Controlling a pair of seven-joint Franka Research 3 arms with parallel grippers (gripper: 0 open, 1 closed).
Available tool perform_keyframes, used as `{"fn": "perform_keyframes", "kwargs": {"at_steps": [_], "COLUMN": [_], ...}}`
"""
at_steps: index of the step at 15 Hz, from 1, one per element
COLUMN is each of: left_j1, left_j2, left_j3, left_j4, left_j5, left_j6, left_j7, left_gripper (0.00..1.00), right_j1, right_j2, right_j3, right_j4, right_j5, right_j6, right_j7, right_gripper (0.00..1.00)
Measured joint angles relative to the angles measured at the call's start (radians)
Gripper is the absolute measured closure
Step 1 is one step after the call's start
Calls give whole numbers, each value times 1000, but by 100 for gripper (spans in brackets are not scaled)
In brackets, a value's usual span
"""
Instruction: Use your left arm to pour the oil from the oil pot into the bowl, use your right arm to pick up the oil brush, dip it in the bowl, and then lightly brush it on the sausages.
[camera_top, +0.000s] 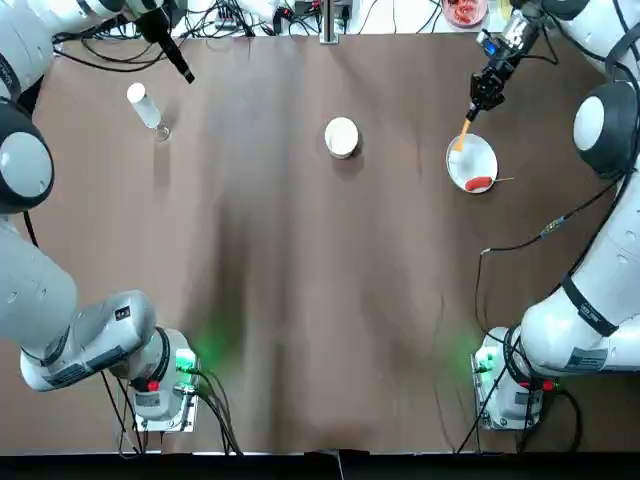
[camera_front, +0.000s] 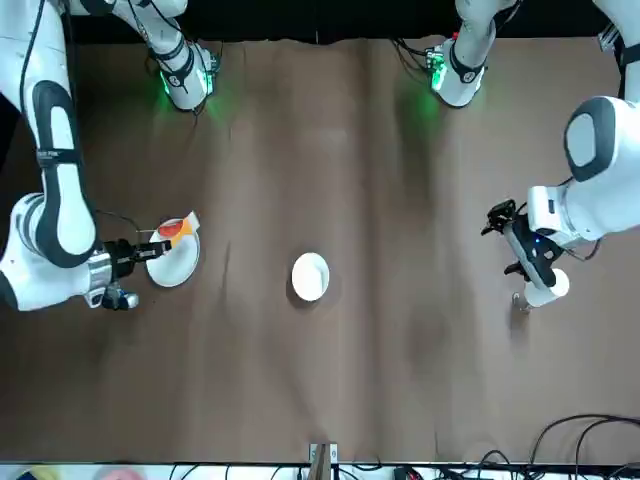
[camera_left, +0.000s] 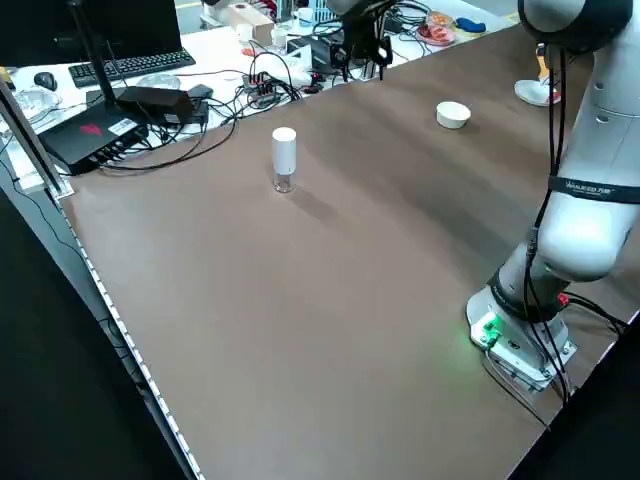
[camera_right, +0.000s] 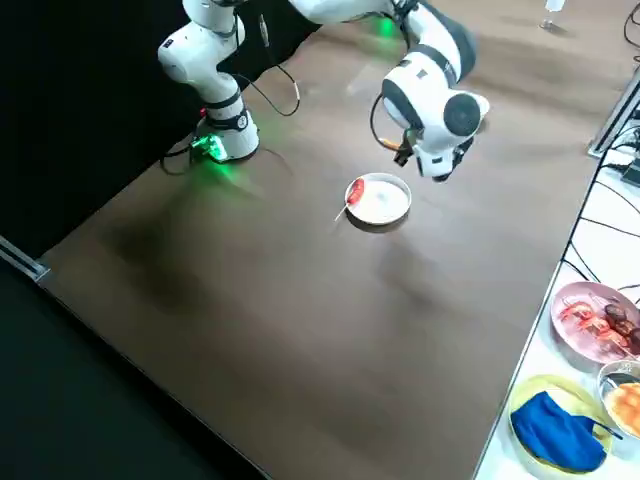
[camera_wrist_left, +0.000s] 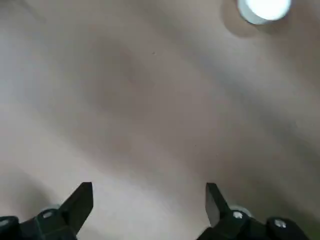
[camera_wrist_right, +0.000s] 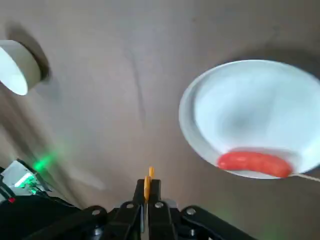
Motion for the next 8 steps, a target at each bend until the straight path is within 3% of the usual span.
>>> {"fn": "perform_keyframes", "kwargs": {"at_steps": [4,6,8], "left_j1": [-9,-10,-11], "left_j2": [-16,-24,-31], "left_j3": [-47,-94,-123], "left_j4": [-12,-16,-20], "left_j5": [116,220,251], "left_j6": [-3,-77,-101], "left_j7": [-364,-586,-754], "left_gripper": [1,1,1], "right_j1": [-60,-84,-87], "right_j2": [14,34,47], "right_j3": [0,0,0], "right_j4": [-11,-45,-75], "right_j5": [-47,-78,-81], "right_j6": [14,72,112], "right_j7": [-113,-203,-251], "right_gripper": [96,96,96]}}
